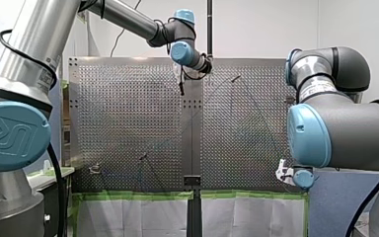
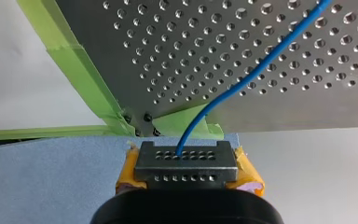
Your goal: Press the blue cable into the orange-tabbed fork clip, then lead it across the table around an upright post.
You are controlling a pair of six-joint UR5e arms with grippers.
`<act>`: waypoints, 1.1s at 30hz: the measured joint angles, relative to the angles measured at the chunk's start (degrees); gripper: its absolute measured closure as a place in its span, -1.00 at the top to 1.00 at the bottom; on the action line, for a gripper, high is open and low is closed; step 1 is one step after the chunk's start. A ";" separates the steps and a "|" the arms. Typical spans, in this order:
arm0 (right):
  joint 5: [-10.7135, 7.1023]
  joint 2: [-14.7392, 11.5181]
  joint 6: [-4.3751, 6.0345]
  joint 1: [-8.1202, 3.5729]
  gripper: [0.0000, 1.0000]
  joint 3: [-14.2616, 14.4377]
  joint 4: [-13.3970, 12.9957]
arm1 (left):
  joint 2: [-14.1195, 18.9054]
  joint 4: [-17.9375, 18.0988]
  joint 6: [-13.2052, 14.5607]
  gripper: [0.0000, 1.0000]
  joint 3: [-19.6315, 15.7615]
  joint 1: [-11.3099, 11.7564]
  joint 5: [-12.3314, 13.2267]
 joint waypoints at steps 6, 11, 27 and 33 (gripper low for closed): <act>-0.04 -0.01 0.01 0.02 -1.00 0.00 0.00 | 0.00 3.00 -0.01 1.00 -3.00 0.00 -0.04; -0.03 -0.01 0.00 0.04 -1.00 0.00 0.00 | 0.00 5.51 -0.23 1.00 -5.52 0.01 0.06; 0.00 -0.01 0.03 0.11 -1.00 0.00 0.00 | -0.01 13.34 -0.56 1.00 -13.36 0.02 0.17; -0.05 -0.01 0.03 0.11 -1.00 0.00 0.00 | 0.00 16.24 -0.62 1.00 -16.24 0.05 0.16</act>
